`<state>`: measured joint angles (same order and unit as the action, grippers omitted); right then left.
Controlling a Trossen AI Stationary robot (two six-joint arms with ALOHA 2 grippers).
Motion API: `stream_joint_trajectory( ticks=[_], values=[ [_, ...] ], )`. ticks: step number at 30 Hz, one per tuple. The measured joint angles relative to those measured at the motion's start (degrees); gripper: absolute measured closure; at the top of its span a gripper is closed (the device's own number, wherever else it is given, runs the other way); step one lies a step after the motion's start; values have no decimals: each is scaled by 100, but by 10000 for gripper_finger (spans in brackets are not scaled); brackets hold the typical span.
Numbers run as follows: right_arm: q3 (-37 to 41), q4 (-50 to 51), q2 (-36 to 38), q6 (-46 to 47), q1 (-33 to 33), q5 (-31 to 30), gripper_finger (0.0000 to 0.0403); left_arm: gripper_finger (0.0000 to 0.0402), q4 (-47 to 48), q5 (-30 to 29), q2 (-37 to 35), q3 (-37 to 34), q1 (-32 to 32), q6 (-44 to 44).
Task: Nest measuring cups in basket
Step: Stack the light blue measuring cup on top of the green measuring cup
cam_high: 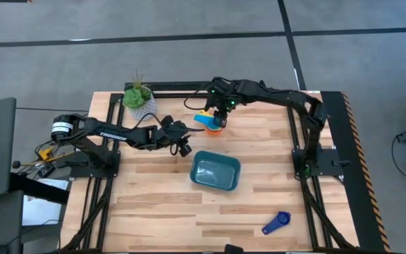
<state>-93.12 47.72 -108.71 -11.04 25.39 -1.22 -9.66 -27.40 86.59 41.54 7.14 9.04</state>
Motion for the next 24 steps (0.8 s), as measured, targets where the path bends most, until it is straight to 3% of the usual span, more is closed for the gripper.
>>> stream_joint_trajectory(
  ticks=[3,6,11,14,20,24],
  values=[
    [333,-90,360,156,-29,13,211,267,-141,6,104,2,5,-397],
    [1251,-597,985,427,-27,196,229,267,-197,175,223,-4,56,-527],
    [3364,-3118,2189,1014,81,529,255,267,-459,513,350,-2,181,-714],
    [4110,-4815,2415,1711,226,541,273,267,-966,879,374,-10,399,-1157],
    [4197,-5600,1996,2126,518,573,323,267,-1901,2078,756,16,1035,-1207],
    [4047,-5618,1558,2234,607,586,347,267,-1788,2158,998,7,1324,-1135]
  ],
)
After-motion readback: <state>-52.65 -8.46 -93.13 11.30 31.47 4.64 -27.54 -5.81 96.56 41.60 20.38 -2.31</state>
